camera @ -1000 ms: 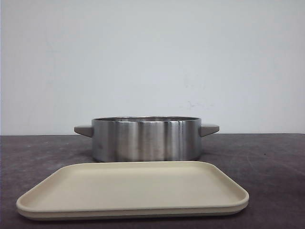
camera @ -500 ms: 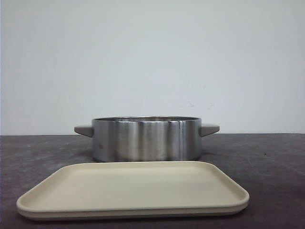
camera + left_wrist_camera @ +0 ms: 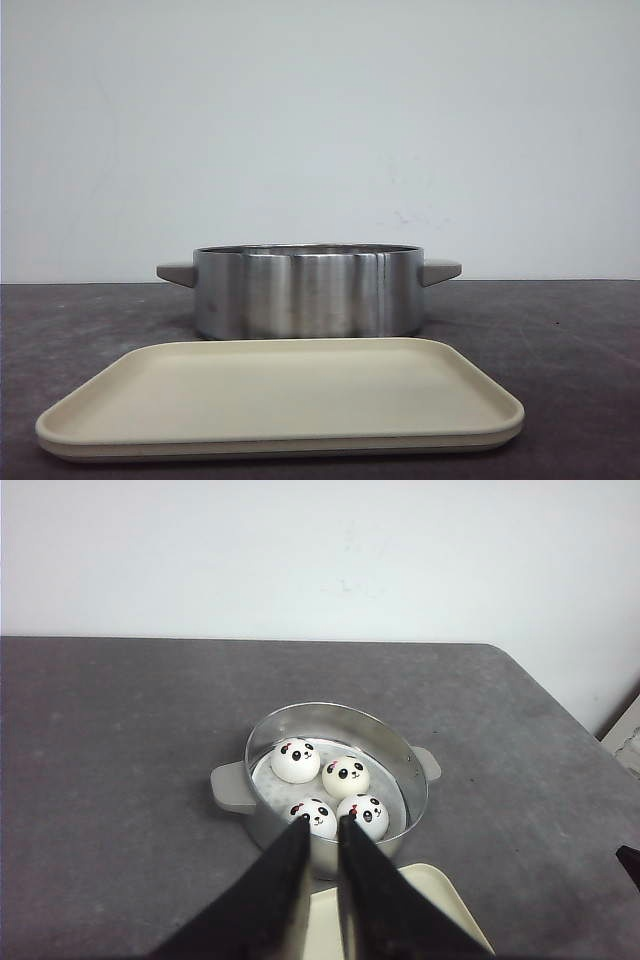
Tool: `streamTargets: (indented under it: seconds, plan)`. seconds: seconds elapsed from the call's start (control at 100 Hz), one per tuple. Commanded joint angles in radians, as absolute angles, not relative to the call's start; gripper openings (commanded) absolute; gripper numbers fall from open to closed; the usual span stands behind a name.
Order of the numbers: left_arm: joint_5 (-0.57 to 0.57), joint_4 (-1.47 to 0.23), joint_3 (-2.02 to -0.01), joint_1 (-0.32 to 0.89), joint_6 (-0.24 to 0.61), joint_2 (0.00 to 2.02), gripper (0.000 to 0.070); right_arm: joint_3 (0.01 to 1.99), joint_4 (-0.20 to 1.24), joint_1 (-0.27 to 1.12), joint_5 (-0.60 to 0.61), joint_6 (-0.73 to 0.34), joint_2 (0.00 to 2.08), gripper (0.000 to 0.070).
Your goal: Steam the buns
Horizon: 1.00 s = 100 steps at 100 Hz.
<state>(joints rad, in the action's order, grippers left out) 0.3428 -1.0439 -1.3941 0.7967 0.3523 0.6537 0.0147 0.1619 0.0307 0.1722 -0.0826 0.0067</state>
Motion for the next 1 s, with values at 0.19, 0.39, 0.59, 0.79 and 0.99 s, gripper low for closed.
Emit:
streamTargets:
  seconds: [0.19,0.39,0.59,0.79,0.99]
  plan:
    - [0.347,-1.032,-1.407,0.805,0.353,0.659,0.0001,0.012,0.153,0.03,0.026,-0.081,0.004,0.0016]
    - [0.347,-1.032,-1.407,0.805,0.353,0.659,0.0001,0.012,0.15,0.03,0.026,-0.081,0.004,0.0016]
    - [0.347,-1.032,-1.407,0.805,0.353,0.659,0.0001,0.012,0.15,0.03,0.026,-0.081,0.004,0.0016]
    - [0.347,-1.032,-1.407,0.805,0.353,0.659,0.0001,0.012,0.15,0.03,0.026,-0.081,0.004,0.0016]
    - [0.347,-1.033,-1.407,0.805,0.352,0.659,0.0001,0.012,0.15,0.03,0.026,-0.081,0.004,0.0017]
